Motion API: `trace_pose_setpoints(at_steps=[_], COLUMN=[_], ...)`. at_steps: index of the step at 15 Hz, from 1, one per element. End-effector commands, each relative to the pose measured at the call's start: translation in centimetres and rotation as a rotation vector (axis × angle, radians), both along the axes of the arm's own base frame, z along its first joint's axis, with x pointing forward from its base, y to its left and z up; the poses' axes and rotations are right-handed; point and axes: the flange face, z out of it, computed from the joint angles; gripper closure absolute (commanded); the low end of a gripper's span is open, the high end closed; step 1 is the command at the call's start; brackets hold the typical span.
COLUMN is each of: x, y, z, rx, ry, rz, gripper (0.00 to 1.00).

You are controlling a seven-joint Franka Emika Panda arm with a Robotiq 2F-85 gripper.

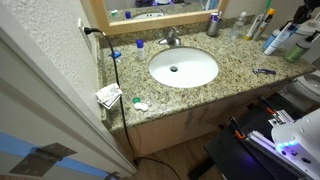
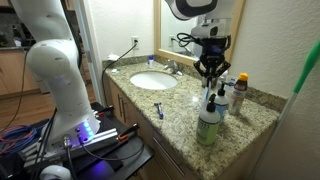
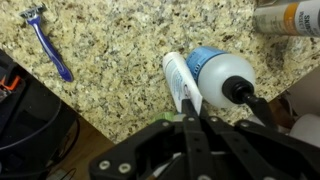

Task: Move all the bottles away from the sink

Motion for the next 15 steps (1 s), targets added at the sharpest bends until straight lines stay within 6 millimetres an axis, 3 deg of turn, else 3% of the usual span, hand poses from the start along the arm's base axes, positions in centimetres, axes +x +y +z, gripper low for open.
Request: trace_pose_setpoints(at_steps=[1, 6, 7, 9, 15], x=[-0.45, -0.49, -0.51, -0.43, -0.03], y=[-0.31, -0.24, -0.12, -0.11, -0.17], z=[0.08, -0.02, -0.06, -0.08, 0.06], rx=[-0.036, -0.034, -0.020, -0.021, -0.022], ry=[0.055, 0.074, 0.070, 0.057, 0.015], rz=[0.066, 0.109, 0.112, 0.127, 0.210], gripper=[0.99, 0.99, 0.72, 0.65, 0.23])
